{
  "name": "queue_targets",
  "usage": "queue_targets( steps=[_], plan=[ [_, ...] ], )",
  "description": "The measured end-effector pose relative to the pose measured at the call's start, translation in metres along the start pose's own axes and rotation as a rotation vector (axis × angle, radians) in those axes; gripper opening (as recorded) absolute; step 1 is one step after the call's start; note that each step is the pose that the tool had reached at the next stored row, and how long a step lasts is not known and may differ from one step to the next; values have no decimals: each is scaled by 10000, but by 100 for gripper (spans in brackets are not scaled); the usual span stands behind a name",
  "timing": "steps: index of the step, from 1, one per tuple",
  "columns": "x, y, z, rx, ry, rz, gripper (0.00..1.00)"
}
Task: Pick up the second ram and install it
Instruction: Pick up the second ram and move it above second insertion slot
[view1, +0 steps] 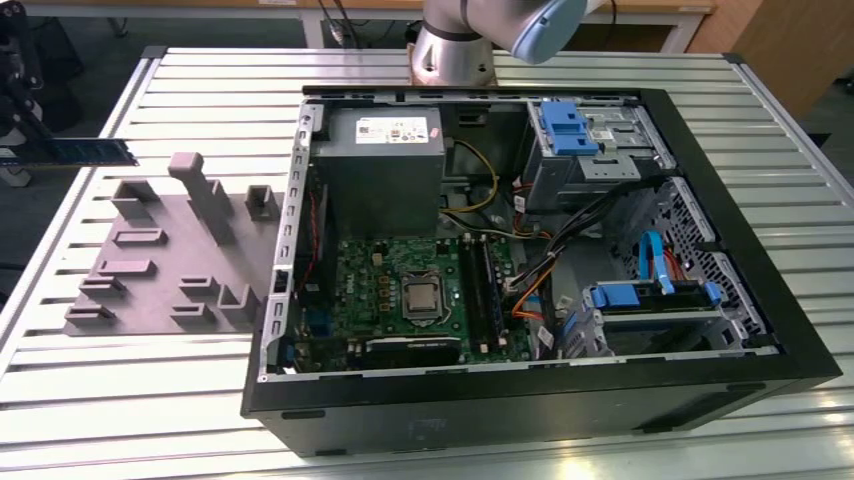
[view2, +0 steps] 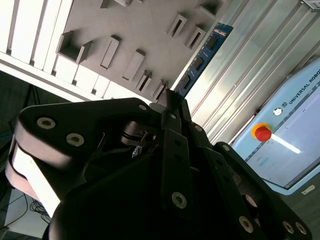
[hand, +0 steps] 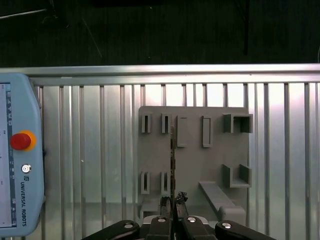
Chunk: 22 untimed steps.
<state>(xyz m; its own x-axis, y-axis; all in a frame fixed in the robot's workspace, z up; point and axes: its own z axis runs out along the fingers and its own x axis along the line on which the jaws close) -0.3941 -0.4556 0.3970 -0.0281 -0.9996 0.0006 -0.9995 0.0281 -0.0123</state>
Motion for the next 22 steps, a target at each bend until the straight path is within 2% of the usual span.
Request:
queue_targets(
  steps=[22],
  plan=[
    [-4, -132, 2, 0, 0, 0, 14]
  ],
)
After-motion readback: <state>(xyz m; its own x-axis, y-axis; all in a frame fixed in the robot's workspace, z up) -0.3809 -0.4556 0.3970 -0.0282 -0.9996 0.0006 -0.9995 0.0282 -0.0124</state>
